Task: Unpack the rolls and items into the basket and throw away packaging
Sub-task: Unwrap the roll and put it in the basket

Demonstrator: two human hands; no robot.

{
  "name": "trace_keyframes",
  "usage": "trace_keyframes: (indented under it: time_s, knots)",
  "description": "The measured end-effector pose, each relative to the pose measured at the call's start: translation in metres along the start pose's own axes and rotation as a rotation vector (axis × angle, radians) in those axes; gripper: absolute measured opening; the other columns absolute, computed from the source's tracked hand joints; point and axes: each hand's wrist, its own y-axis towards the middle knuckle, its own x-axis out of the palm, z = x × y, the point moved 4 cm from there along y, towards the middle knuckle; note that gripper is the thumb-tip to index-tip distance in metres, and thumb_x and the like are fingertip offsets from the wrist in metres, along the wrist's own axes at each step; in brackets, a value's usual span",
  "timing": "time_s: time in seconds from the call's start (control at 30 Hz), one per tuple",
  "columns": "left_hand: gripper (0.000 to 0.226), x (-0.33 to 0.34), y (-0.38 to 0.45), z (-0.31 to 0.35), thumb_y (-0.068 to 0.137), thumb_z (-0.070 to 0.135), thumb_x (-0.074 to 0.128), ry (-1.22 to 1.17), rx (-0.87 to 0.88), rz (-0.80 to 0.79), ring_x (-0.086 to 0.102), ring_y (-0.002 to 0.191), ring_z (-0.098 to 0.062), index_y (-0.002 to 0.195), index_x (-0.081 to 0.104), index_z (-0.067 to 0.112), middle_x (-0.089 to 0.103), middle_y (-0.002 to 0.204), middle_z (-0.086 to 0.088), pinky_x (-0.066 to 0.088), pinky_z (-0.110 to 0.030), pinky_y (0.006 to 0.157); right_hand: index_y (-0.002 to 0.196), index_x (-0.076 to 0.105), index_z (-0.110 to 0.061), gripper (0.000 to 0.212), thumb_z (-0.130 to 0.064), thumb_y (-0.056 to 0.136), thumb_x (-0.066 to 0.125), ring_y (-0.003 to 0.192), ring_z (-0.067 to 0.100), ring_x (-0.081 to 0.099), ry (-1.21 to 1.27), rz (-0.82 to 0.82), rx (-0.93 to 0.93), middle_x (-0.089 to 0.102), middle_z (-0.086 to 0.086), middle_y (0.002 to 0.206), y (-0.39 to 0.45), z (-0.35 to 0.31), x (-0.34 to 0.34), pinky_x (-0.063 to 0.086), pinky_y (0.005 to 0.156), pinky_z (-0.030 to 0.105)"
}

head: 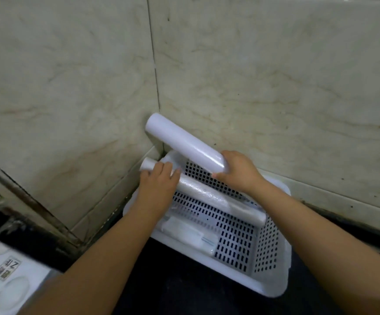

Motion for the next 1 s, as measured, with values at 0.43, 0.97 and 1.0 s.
trace_keyframes:
  time_s: [0.43,0.97,1.0]
  knots:
    - [0.055,0.000,0.008,-0.010,0.020,0.003,0.088,-0.022,0.020,0.076,0.066,0.052,-0.028,0.073,0.076,0.009,0.069,0.063,-0.013,0.049,-0.026,0.041,0.118,0.050,-0.007,0.042,-0.027,0.083,0.061,0.109,0.029,0.050,0.032,-0.107,-0.010,0.056,0.015,0.118,-0.003,0.014,0.026,0.041,0.089,0.033]
    - [0.064,0.012,0.020,-0.008,0.011,0.007,0.090,0.037,0.051,0.043,0.072,0.064,-0.027,0.073,0.077,0.012,0.076,0.075,-0.009,0.053,-0.029,0.044,0.135,0.035,-0.003,0.048,-0.016,0.091,0.049,0.120,0.028,0.039,-0.088,-0.093,-0.117,0.045,0.013,0.135,-0.009,0.021,0.047,0.031,0.105,0.032]
    - [0.066,0.013,0.021,-0.009,0.014,0.007,0.090,0.030,0.030,0.031,0.072,0.069,-0.027,0.078,0.078,0.012,0.076,0.079,-0.009,0.054,-0.031,0.047,0.136,0.034,-0.004,0.048,-0.015,0.092,0.047,0.120,0.028,0.040,-0.117,-0.092,-0.118,0.044,0.013,0.136,-0.008,0.020,0.047,0.032,0.105,0.033]
